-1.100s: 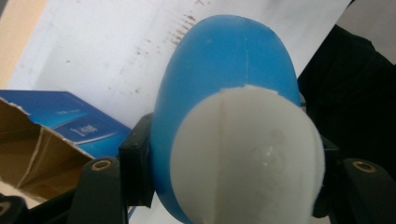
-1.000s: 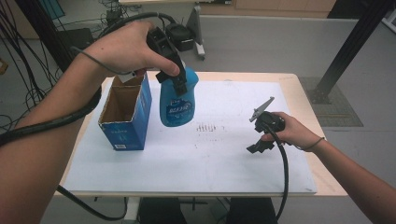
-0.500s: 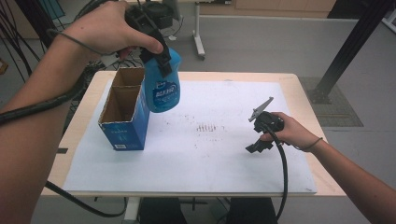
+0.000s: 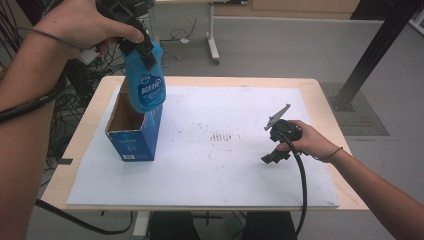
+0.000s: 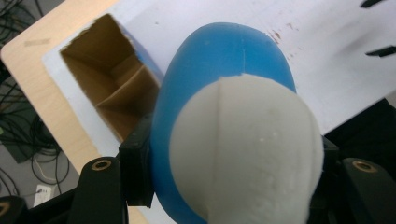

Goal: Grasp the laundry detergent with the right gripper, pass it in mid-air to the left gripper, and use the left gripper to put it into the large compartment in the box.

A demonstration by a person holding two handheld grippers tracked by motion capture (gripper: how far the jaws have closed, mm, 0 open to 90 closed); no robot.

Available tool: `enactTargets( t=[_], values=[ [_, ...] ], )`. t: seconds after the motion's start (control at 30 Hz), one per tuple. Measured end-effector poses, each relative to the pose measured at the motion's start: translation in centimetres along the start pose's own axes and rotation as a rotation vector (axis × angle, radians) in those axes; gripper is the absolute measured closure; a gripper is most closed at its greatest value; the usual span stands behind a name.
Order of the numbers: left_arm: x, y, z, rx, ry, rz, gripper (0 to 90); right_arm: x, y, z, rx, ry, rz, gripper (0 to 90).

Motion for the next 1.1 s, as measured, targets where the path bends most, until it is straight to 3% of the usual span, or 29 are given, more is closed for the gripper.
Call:
enactTargets(
  t=[0.43, 0.7, 0.87, 1.1],
  values=[
    [3.2, -0.3, -0.5, -0.021, 0.136, 0.025, 37.5, -0.1, -0.2, 0.1, 0.003, -0.005, -0.002, 5.5],
    [5.7, -1.0, -0.8, -0.029, 0.229, 0.072, 37.6, -0.2, -0.3, 0.1, 0.001, -0.007, -0.005, 5.5],
    [7.1, -1.6, -1.0, -0.029, 0.282, 0.070, 37.6, -0.2, -0.2, 0.1, -0.001, -0.005, -0.005, 5.6],
    [8.0, -2.6, -1.1, -0.036, 0.341, 0.081, 37.6, -0.1, -0.3, 0.2, -0.002, -0.009, -0.005, 5.6]
  ],
)
Point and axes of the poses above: each handheld gripper's, and its own axes: y roughly backward along the jaws, z roughly out of its top, x roughly to its left, the point moved 8 cm from there along -y, roughly forward along the jaws, and after that the axes turned 11 degrees about y, right-handed, at the moved point
